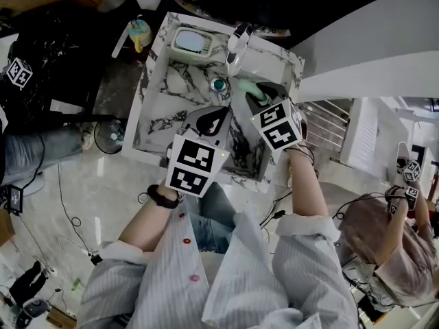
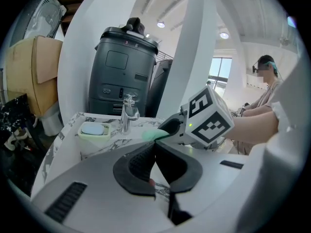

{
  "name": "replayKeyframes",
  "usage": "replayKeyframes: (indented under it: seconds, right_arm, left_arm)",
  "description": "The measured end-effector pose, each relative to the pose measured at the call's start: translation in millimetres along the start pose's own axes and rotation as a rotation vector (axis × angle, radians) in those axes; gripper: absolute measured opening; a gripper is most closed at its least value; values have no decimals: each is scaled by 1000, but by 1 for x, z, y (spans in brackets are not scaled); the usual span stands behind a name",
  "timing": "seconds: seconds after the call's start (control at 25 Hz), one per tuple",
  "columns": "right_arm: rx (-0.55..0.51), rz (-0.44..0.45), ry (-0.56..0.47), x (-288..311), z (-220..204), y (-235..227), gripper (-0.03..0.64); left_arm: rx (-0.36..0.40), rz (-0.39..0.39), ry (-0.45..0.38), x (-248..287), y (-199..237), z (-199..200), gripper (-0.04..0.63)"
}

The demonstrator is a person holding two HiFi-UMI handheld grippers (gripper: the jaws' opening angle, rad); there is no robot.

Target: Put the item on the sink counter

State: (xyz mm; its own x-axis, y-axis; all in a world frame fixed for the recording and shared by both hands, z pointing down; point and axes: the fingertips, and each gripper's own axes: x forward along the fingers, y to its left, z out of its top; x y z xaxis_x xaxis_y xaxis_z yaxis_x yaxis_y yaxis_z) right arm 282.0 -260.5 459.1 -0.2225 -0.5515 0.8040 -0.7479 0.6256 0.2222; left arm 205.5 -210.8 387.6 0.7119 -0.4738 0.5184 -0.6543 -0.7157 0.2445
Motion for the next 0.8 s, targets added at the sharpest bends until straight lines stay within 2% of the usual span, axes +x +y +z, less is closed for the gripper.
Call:
replayKeyframes:
  seconds: [0.52,0.8]
  right_arm:
    - [209,53,-154,-38,19,49,133]
    - [288,73,-215,-63,27,86,133]
  left_arm:
    - [-12,69,5,-38,0,-27,15]
    - [1,52,7,-62,-6,-45,15]
